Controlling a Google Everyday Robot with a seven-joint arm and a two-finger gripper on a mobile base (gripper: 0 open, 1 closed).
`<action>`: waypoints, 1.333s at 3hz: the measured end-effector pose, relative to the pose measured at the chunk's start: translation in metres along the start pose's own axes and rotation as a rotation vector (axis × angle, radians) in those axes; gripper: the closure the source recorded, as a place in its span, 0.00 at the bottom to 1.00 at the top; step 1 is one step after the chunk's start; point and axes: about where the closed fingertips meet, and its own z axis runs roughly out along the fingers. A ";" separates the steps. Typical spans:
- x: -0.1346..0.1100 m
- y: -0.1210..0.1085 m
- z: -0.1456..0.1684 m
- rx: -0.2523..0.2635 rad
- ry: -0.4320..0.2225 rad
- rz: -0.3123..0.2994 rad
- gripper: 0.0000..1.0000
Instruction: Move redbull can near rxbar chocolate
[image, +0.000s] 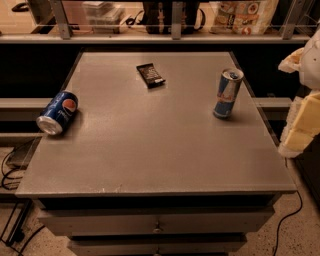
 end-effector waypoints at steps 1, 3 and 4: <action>0.000 0.000 0.000 0.000 0.000 0.000 0.00; 0.017 -0.026 0.012 0.014 -0.104 0.082 0.00; 0.016 -0.047 0.031 0.001 -0.252 0.142 0.00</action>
Offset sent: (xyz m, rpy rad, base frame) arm 0.0161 -0.0161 -0.0071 0.0505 0.0045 -0.0522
